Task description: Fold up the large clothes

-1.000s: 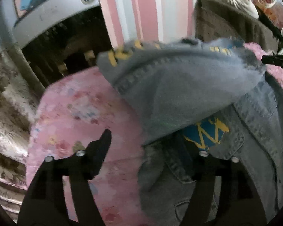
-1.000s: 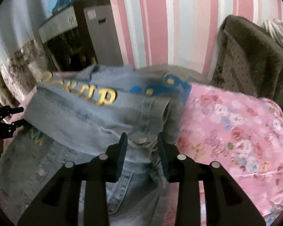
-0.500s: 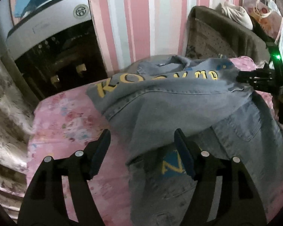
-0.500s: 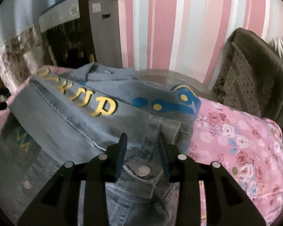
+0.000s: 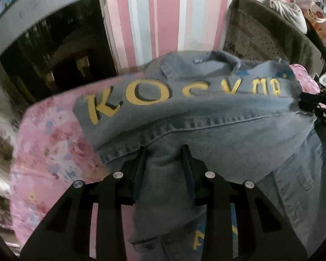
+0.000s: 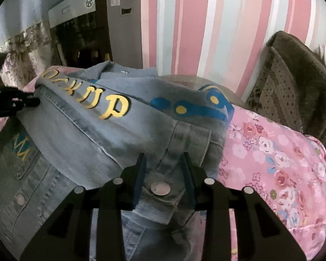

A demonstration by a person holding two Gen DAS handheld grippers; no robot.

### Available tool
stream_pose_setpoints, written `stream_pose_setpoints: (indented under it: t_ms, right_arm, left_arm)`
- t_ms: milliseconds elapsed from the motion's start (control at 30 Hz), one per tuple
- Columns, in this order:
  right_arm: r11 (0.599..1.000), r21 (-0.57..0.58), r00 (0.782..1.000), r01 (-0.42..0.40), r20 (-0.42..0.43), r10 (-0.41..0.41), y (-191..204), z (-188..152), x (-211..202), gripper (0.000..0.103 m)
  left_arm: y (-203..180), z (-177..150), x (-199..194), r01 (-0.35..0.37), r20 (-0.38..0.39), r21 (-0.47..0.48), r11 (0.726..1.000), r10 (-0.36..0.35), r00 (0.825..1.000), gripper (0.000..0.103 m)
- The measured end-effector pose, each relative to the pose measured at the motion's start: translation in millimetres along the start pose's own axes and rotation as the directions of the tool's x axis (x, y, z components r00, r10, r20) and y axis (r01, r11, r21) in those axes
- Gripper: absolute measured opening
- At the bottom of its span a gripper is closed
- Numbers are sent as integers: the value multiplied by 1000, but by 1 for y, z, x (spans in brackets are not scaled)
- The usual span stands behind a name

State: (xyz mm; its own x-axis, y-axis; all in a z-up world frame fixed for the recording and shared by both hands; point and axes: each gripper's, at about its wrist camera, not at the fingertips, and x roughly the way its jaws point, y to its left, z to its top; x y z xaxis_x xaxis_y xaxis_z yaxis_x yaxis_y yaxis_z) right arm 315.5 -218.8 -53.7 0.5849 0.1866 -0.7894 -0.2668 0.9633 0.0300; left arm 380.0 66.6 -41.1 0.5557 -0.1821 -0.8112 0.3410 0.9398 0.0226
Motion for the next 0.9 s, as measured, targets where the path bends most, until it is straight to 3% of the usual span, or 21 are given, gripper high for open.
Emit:
stream_pose_setpoints:
  t_ms: [167,333,367,400,467,733,900]
  right_arm:
    - [1000,23,1000,-13,9,13,-7,2,6,34]
    - [999,37,999,-39,24,38,-6,9,-2,36]
    - [997,44,998,-56,36,55,-6,12,-6,36]
    - [997,49,997,-66,46,64,-6,16,-9,36]
    - [997,46,997,-59,46,56,-4,22,-8,36]
    - [999,31,999,-23,-40,25,-3,40,32,36]
    - [1000,17,998,-12,-60,13,-3,39,46,36]
  left_arm:
    - [0,-9,0,-5,31,19,1000,5,999,36]
    - [16,5,-16,69,61,-71,995,-65,996,37]
    - [18,8,-23,61,87,-78,995,-54,995,44]
    - [20,13,-27,42,106,-86,995,-33,994,59]
    - [27,25,-26,6,120,-111,994,8,993,68]
    - [43,48,22,4,10,-151,989,-2,1000,66]
    - [43,43,33,-16,14,-133,991,18,1000,67]
